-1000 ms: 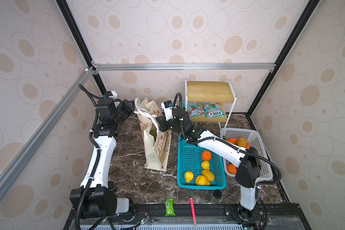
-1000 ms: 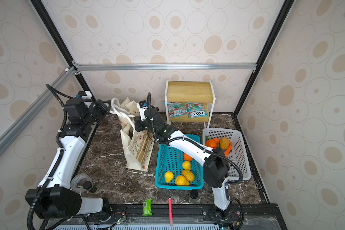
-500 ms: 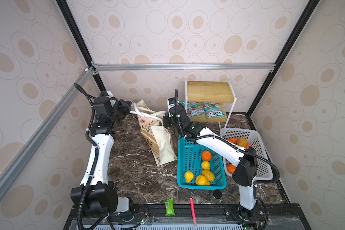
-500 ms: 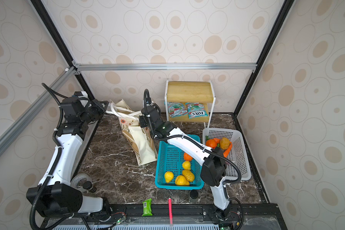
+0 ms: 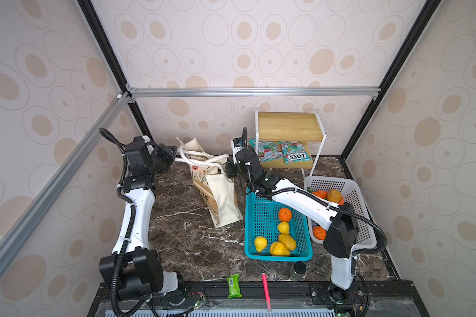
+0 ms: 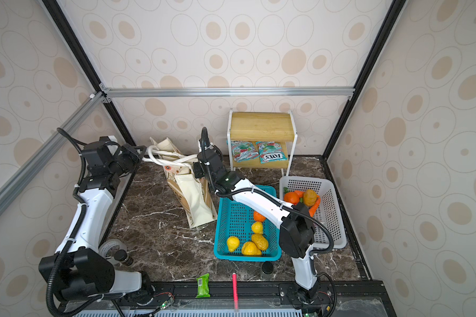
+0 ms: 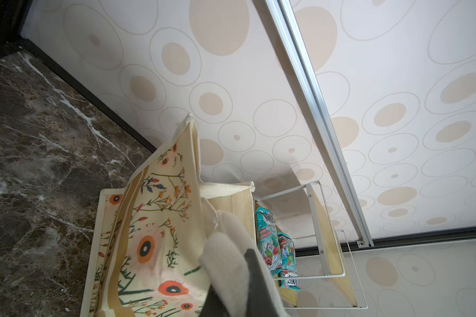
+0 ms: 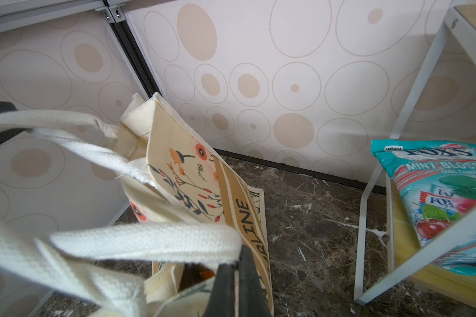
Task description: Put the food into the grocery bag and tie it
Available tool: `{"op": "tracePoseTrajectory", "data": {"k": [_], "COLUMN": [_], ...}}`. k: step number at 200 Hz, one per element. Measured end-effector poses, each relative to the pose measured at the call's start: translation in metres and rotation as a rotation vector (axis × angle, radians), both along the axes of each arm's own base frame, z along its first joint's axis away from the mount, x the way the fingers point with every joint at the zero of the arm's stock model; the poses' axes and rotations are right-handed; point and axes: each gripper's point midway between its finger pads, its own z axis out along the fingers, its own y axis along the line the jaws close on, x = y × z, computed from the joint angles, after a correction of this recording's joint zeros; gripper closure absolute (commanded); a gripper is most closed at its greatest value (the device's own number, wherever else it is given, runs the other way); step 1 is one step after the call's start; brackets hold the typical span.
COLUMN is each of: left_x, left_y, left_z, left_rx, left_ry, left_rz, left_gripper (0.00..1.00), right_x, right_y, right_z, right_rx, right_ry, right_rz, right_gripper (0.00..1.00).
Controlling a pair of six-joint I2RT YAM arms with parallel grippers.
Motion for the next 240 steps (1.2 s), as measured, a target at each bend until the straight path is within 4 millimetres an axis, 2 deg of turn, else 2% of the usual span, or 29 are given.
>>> {"op": "tracePoseTrajectory", "data": {"k": [38,72,99,122,145,159,172,211,240], "left_x": [-0.016,-0.020,-0.016,-0.010,-0.007,-0.006,-0.005,-0.004,-0.005], "left_y": [0.004,0.022,0.029,0.034,0.042,0.047,0.049,0.046,0.046], "left_z": [0.019,0.039,0.043,0.032,-0.002,-0.021,-0.031,-0.032,-0.037], "left_rx": [-0.044,-0.031,-0.026,-0.027,-0.031,-0.037,-0.047,-0.076,-0.098], "left_ry": [-0.089,-0.162,-0.189,-0.173,-0.128,-0.101,-0.095,-0.117,-0.116], "left_rz": [0.029,0.103,0.132,0.154,0.197,0.225,0.234,0.219,0.212], "left_gripper": [1.00,1.00,1.00,1.00,1.00,1.00,1.00,1.00,1.00], "right_x": [0.001,0.022,0.037,0.038,0.035,0.034,0.032,0.028,0.026], "right_y": [0.013,0.036,0.047,0.047,0.037,0.025,0.017,0.006,0.002], "right_z": [0.011,0.034,0.029,0.005,-0.020,-0.024,-0.024,-0.034,-0.032], "right_rx": [0.016,0.008,-0.023,-0.053,-0.068,-0.066,-0.045,0.024,0.056], "right_ry": [0.008,0.008,0.015,0.065,0.101,0.108,0.121,0.152,0.149], "right_rz": [0.158,0.188,0.173,0.167,0.127,0.084,0.060,0.028,0.020], "right_gripper": [1.00,1.00,1.00,1.00,1.00,1.00,1.00,1.00,1.00]}}
